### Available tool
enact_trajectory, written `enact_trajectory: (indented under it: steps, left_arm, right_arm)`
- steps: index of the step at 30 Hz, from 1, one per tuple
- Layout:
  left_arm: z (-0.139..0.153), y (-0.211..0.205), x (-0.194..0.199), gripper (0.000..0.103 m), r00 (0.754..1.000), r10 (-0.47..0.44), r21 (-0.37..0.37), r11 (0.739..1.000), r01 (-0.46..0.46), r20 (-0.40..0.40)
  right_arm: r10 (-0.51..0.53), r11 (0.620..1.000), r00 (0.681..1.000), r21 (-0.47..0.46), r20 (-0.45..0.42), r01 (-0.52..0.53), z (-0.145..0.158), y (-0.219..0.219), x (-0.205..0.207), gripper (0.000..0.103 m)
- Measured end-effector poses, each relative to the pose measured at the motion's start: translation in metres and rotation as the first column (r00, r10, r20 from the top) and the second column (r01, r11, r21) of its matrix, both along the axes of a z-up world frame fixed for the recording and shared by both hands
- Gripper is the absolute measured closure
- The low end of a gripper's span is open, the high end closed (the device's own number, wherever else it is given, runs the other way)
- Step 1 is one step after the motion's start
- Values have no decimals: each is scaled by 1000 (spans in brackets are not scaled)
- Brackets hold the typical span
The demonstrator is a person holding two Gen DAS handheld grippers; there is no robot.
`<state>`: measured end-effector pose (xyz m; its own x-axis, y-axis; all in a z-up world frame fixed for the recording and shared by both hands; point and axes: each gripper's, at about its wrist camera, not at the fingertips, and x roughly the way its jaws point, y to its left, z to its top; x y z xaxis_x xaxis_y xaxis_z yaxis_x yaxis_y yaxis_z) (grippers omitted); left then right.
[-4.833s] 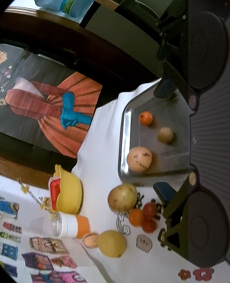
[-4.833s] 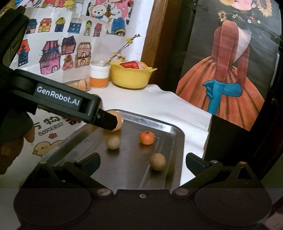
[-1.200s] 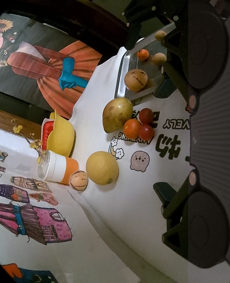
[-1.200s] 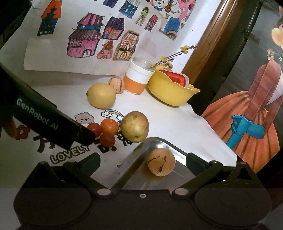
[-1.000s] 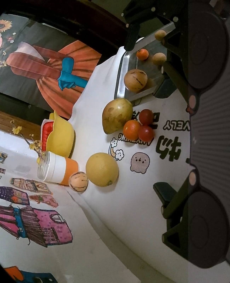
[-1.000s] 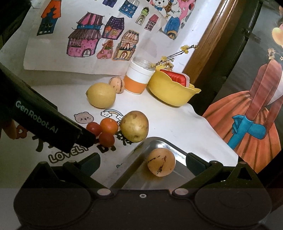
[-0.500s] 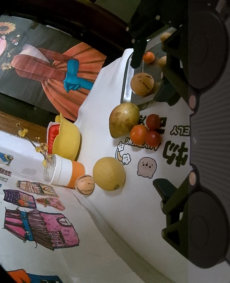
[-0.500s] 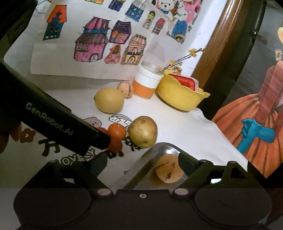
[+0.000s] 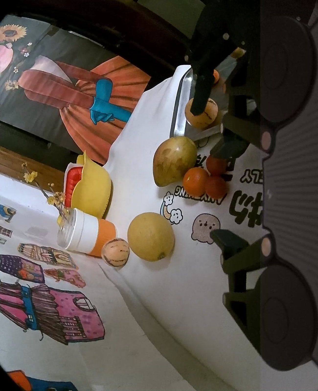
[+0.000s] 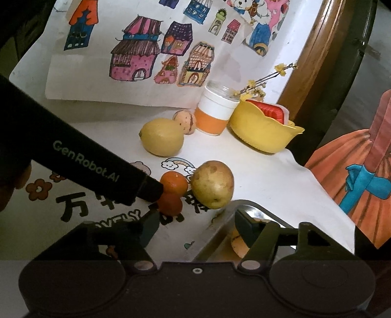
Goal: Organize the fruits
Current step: 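Close the left tool on a cherry tomato while the right tool grasps another cherry tomato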
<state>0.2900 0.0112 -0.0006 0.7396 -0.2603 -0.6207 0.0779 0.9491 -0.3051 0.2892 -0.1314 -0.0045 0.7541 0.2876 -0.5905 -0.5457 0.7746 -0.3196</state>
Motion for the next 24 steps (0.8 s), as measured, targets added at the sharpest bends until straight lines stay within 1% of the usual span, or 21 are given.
enact_trajectory:
  steps: [2,5,6,8,15,22,24]
  left_arm:
    - [-1,1,2,44,1000,0,-4,1000,0,-8]
    - [-3,1,6,48,1000,-2,-8,1000,2,-18]
    - [-4,1,7,49,1000,-3,-9,1000,2,-22]
    - [-6,1,10,54,1000,-3,-13,1000,3,-30]
    - [-7,0,14,63,999,-10,-16,1000,9,-33]
    - [-9,-4,17,79,999,-37,-17,999,37,-35]
    - [-9,-6,16,80,999,-39,-9,999,39,-31]
  right_arm:
    - [9,1000,1000,3,-9,-9,-1,2,2,45]
    - [18,1000,1000,6,-20,-18,-2,5,5,52]
    - [21,1000,1000,6,-21,-21,-3,6,6,52]
    - [29,1000,999,4,-26,-28,-4,8,7,54]
    - [44,999,998,22,-43,-43,-7,11,13,62]
    - [49,998,997,42,-60,-46,-7,11,15,78]
    - [48,998,997,44,-61,-45,-8,9,15,80]
